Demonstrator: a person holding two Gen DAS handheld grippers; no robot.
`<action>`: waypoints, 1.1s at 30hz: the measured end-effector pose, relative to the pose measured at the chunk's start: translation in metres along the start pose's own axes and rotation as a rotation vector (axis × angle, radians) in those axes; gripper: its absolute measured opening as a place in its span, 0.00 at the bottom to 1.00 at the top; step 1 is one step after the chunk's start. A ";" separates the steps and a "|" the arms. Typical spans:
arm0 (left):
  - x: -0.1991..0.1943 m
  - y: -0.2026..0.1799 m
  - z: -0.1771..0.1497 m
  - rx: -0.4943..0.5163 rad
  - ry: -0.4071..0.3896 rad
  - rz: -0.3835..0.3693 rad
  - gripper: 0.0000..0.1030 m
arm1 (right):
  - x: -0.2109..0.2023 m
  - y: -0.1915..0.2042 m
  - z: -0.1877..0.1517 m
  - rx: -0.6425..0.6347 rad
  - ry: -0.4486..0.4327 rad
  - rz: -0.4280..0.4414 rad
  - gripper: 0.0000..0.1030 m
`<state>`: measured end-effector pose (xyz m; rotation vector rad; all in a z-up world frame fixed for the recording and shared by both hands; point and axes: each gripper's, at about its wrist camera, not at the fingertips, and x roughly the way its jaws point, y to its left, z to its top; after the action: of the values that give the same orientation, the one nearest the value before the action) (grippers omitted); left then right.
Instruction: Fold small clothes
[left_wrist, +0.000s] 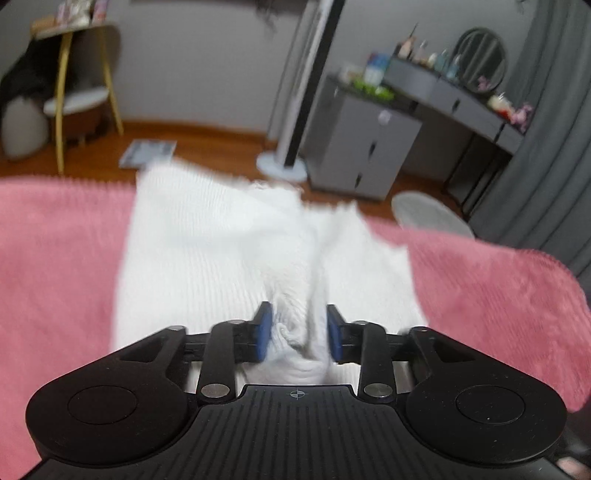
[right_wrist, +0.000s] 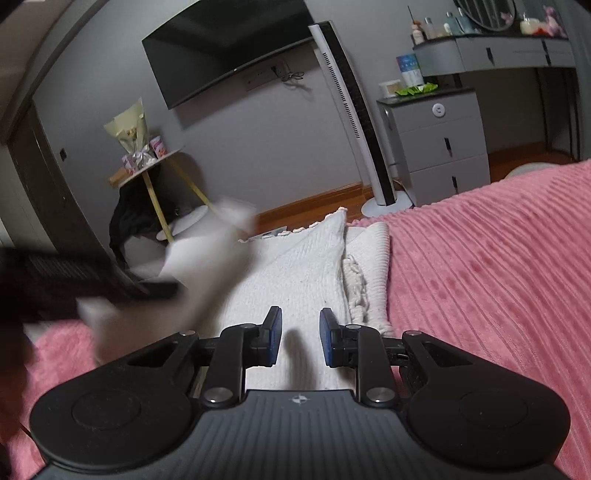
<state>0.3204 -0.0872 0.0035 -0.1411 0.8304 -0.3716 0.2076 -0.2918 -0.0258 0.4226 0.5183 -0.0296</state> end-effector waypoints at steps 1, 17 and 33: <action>0.002 0.000 -0.006 -0.005 -0.017 0.007 0.39 | 0.000 -0.003 0.000 0.007 0.001 0.007 0.21; -0.058 0.067 -0.060 -0.201 -0.065 0.085 0.67 | 0.009 -0.015 0.010 0.125 0.070 0.124 0.35; -0.037 0.094 -0.072 -0.231 -0.061 0.062 0.63 | 0.105 0.028 0.051 0.229 0.301 0.227 0.60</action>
<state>0.2694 0.0158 -0.0435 -0.3395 0.8138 -0.2109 0.3269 -0.2780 -0.0260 0.7140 0.7640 0.1977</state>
